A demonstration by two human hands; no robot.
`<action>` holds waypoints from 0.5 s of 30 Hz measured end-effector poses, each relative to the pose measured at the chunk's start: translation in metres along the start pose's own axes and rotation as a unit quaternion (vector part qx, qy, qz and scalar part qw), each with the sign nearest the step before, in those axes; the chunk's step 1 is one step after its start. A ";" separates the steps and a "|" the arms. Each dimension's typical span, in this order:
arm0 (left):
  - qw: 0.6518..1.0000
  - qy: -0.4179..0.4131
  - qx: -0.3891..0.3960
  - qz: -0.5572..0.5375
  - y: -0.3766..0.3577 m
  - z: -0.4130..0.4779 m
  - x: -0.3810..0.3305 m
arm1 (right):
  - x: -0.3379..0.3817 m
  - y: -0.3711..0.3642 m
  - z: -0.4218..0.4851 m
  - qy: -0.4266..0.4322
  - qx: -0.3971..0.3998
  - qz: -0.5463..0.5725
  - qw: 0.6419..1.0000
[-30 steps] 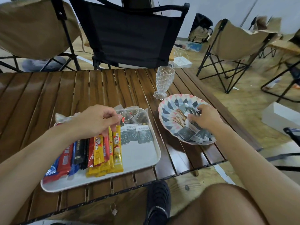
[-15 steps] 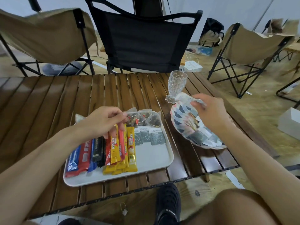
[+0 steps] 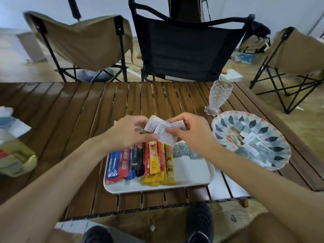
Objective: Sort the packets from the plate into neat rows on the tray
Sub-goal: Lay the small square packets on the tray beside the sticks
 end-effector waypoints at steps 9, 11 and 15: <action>1.000 -0.010 -0.015 0.007 0.003 0.006 0.011 | 0.005 -0.010 0.002 -0.133 0.031 0.092 0.986; 0.999 0.003 -0.039 0.007 0.005 0.007 0.013 | 0.001 -0.001 0.004 -0.115 0.004 0.064 0.991; 0.996 0.029 -0.083 -0.005 0.012 0.010 0.019 | -0.019 0.026 0.006 0.058 -0.024 -0.154 0.986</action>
Point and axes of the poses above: each hand's wrist, its own z-axis towards the middle knuckle, its own y-axis out of the back of the hand, x = y × z, the point moved 1 cm from there along z, towards the middle knuckle, and after that the axes turned 14 degrees about -x, right-handed, at the moved point
